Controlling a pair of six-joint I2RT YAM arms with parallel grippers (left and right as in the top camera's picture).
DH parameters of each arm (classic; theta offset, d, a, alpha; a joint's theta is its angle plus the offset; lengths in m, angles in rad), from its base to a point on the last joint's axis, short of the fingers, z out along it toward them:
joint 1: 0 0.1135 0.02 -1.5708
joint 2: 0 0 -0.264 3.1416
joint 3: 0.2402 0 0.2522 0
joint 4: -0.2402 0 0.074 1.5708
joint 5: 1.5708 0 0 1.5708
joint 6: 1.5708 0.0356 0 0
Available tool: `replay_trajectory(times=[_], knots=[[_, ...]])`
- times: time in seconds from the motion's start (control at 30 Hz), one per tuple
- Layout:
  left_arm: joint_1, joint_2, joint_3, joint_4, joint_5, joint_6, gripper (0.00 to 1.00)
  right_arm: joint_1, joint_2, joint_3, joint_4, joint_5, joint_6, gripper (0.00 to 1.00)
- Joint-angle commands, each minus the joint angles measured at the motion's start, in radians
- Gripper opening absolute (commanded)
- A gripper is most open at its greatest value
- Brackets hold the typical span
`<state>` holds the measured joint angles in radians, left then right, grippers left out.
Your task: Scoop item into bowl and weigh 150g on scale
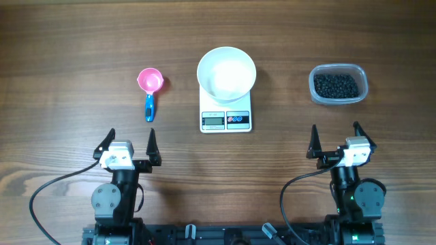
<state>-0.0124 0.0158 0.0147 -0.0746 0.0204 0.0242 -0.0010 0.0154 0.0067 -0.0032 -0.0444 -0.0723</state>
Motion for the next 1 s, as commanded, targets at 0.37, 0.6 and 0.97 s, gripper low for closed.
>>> replay_trajectory(times=[0.37,0.6,0.97], knots=[[-0.003,0.006,-0.009,0.043,-0.060,0.073,1.00,0.003,-0.004,-0.001,0.003,-0.009,-0.004,1.00],[-0.003,0.006,0.003,0.180,-0.097,-0.005,1.00,0.003,-0.004,-0.001,0.003,-0.009,-0.005,1.00],[-0.003,0.329,0.625,-0.404,0.064,-0.277,1.00,0.003,-0.004,-0.001,0.003,-0.008,-0.005,1.00]])
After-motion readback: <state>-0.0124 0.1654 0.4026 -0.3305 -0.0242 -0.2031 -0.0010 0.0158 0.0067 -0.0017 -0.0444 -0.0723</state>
